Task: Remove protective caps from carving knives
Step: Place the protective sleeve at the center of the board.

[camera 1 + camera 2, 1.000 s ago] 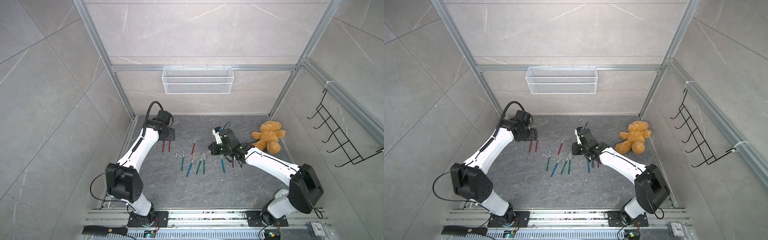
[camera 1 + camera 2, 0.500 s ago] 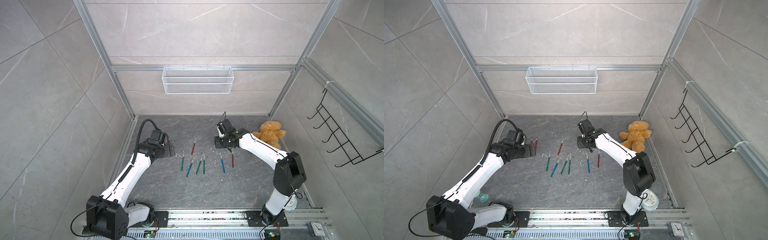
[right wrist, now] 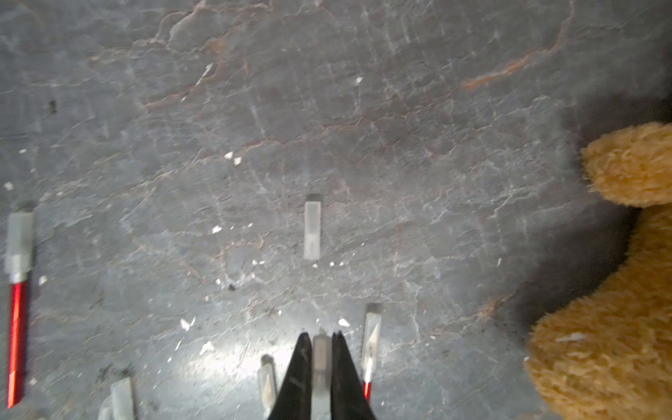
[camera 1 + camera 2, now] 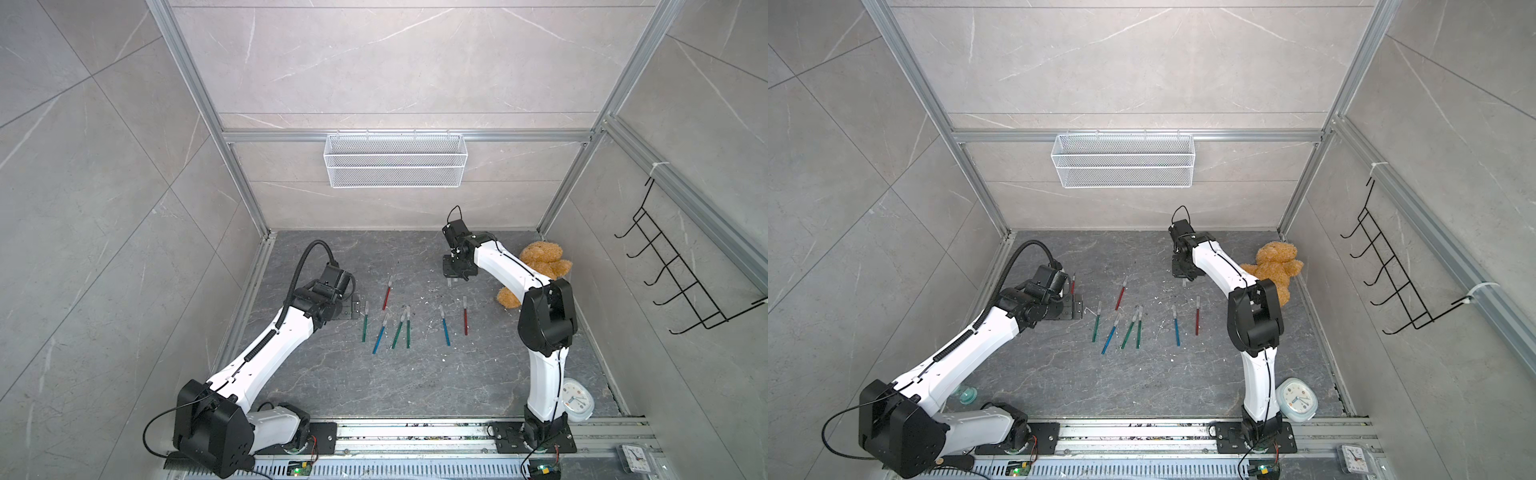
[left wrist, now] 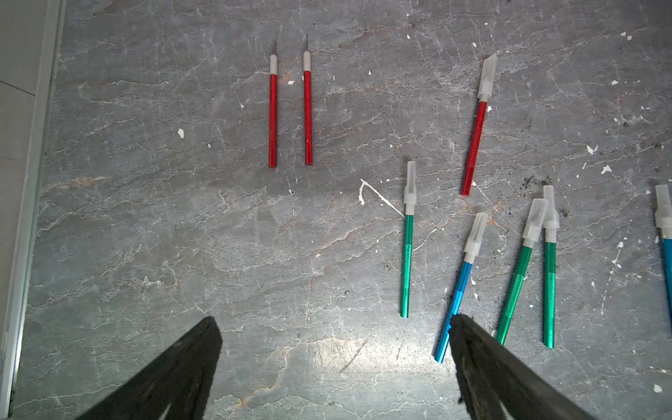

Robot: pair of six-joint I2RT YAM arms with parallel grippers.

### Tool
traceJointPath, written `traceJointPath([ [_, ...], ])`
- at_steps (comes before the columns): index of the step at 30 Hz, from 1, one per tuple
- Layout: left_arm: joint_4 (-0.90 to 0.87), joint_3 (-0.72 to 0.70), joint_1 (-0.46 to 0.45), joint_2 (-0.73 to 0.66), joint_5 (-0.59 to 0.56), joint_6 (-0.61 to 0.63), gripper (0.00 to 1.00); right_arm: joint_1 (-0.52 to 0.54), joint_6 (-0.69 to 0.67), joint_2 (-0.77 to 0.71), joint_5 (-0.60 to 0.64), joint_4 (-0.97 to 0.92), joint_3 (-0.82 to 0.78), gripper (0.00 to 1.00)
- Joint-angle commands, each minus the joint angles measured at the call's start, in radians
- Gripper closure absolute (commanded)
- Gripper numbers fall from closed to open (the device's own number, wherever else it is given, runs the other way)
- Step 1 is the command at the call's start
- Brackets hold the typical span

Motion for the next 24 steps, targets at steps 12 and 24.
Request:
traceJointPath([
  [12,-0.012,0.028,-0.042,-0.01,-0.073,0.029,0.0,-0.042,-0.055,0.297,0.0,-0.279,0.383,1.0],
  [24,-0.025,0.038,-0.054,0.011,-0.084,0.04,0.0,-0.052,-0.053,0.405,-0.053,-0.324,0.491,1.0],
])
